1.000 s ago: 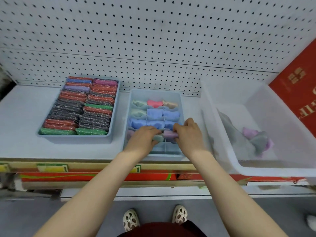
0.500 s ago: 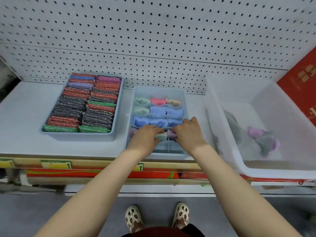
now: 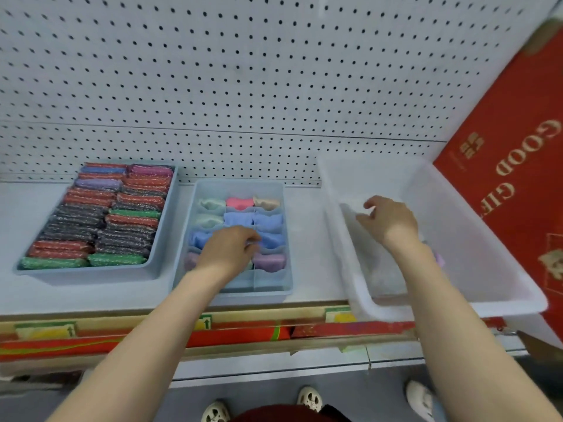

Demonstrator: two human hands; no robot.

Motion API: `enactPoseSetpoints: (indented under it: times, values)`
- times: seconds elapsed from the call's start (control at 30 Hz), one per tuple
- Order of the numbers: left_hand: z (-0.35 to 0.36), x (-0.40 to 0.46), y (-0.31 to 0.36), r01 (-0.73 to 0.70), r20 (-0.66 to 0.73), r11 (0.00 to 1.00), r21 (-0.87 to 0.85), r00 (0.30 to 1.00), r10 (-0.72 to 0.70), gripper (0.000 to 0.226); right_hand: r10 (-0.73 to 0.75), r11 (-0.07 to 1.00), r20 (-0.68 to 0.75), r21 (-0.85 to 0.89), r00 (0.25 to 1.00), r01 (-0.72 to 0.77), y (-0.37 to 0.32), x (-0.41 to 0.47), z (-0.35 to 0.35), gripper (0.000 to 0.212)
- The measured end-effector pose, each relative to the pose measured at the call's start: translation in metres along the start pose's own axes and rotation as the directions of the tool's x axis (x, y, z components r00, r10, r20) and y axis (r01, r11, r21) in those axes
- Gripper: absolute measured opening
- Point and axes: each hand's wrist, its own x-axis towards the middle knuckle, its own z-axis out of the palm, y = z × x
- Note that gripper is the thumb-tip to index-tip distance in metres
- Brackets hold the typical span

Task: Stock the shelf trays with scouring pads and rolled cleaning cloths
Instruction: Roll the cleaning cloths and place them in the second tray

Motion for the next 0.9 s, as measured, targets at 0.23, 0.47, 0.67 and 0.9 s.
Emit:
enactPoseSetpoints:
  times: [0.23, 0.47, 0.67, 0.9]
  values:
    - [-0.013, 0.02, 0.058, -0.018, -0.039, 0.982, -0.189, 0.999, 0.01, 0.023, 0.021, 0.963, 0.111, 0.263, 0.994, -0.05, 0.035, 0.025, -0.016, 0.017]
    - [-0.027, 0.029, 0.106, 0.02, -0.006, 0.73, -0.683, 0.999, -0.033, 0.031, -0.265, 0.214, 0.064, 0.977, 0.962, -0.006, -0.019, 0.001, -0.095, 0.02]
    - [-0.056, 0.025, 0.121, 0.258, 0.258, 0.183, -0.949, 0.966, -0.022, 0.056, -0.607, 0.368, 0.146, 0.923, 0.781, 0.113, -0.041, -0.026, -0.11, 0.017]
    - [-0.075, 0.018, 0.107, 0.019, -0.007, 0.235, -0.972, 0.994, -0.112, 0.009, -0.601, 0.46, 0.119, 0.86, 0.79, 0.22, -0.059, -0.023, -0.088, 0.011]
